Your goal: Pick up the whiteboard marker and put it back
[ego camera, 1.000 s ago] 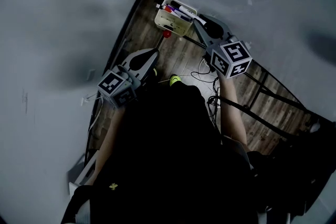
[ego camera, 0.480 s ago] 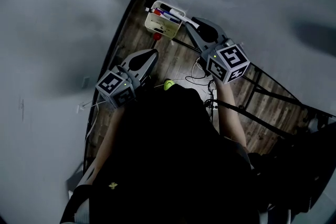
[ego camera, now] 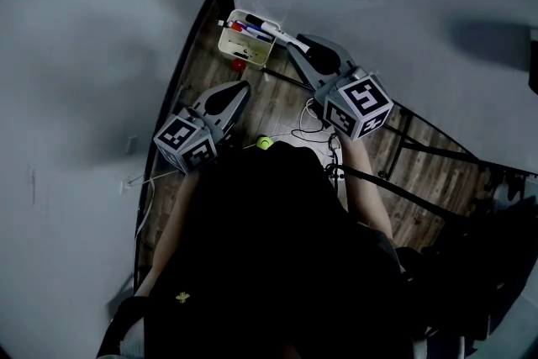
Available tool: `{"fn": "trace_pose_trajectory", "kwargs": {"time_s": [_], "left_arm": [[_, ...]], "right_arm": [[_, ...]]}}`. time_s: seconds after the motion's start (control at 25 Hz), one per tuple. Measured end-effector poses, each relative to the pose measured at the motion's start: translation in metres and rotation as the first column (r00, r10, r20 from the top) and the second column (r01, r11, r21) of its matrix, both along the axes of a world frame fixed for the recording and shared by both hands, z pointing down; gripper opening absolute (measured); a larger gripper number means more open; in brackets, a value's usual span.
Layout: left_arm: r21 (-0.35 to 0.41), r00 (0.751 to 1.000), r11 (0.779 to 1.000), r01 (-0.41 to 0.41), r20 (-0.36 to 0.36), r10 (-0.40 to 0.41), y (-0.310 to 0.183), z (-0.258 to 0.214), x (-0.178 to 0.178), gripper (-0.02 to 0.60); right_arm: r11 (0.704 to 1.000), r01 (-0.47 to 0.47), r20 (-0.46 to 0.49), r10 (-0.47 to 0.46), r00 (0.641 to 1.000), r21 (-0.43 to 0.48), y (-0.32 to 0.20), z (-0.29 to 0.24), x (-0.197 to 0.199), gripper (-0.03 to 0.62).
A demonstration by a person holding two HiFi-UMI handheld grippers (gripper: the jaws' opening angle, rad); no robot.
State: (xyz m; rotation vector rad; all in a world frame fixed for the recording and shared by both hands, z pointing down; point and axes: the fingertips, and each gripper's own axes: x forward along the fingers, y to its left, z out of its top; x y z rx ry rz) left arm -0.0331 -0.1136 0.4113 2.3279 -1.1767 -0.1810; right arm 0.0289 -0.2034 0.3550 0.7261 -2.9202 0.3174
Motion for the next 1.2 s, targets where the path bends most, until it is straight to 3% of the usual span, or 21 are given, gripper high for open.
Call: {"fn": "trace_pose_trajectory", "kwargs": {"time_s": [0.2, 0.44, 1.2], "left_arm": [[0.009, 1.000, 1.000, -0.015, -0.008, 0.015, -0.004, -0.002, 0.008, 0.021], [0.006, 0.995, 0.999, -0.041, -0.090, 0.042, -0.005, -0.003, 0.018, 0.020], [-0.028, 0.992, 0.998, -0.064, -0.114, 0.060, 0.005, 0.005, 0.027, 0.020]], "right_arm": [[1.000, -0.001, 0.008, 0.001, 1.000, 0.013, 0.001, -0.006, 0.005, 0.089], [1.000, 0.001, 0.009, -0.001, 1.000, 0.023, 0.008, -0.010, 0.011, 0.089], [1.000, -0.018, 0.011, 0.018, 1.000, 0.018, 0.018, -0.004, 0.023, 0.089]]}}
